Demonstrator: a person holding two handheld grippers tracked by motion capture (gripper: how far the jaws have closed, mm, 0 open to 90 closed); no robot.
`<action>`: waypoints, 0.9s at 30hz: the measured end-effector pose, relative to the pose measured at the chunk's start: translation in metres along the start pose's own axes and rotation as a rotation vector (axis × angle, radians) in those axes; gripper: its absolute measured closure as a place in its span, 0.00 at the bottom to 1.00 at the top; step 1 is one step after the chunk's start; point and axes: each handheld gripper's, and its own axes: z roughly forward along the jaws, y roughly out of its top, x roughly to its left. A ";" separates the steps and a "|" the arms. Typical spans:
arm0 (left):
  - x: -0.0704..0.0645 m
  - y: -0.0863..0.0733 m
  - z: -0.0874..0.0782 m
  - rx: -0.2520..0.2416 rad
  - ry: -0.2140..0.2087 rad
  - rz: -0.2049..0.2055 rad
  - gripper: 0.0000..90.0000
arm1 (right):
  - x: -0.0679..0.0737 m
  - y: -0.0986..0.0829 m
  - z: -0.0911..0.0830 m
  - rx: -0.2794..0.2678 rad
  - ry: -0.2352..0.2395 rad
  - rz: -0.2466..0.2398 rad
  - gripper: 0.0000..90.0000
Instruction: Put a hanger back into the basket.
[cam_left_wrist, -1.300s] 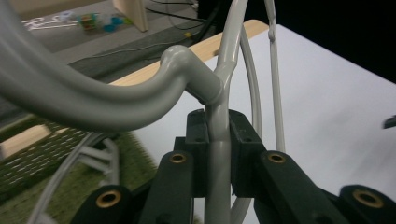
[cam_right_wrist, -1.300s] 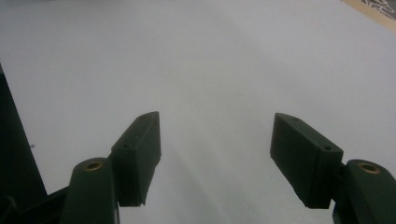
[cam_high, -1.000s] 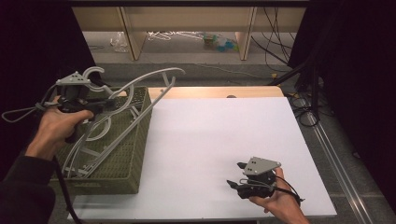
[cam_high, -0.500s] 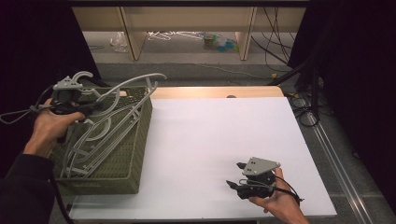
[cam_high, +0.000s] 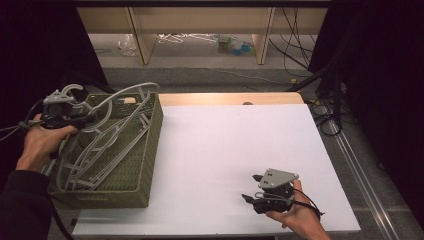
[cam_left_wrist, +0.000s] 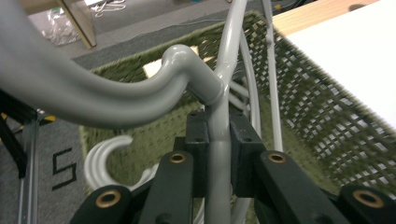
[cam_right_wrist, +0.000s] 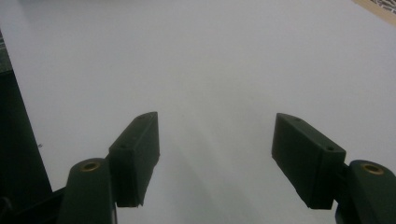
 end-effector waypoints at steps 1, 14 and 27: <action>0.002 -0.003 0.001 0.013 0.002 -0.006 0.89 | 0.000 0.000 0.001 -0.005 -0.002 0.000 0.36; 0.013 -0.018 0.009 0.053 -0.007 -0.018 0.89 | 0.001 -0.002 0.003 0.022 0.011 0.003 0.36; 0.005 -0.019 0.024 0.101 -0.014 0.001 0.89 | 0.000 -0.002 0.002 0.021 0.011 -0.002 0.36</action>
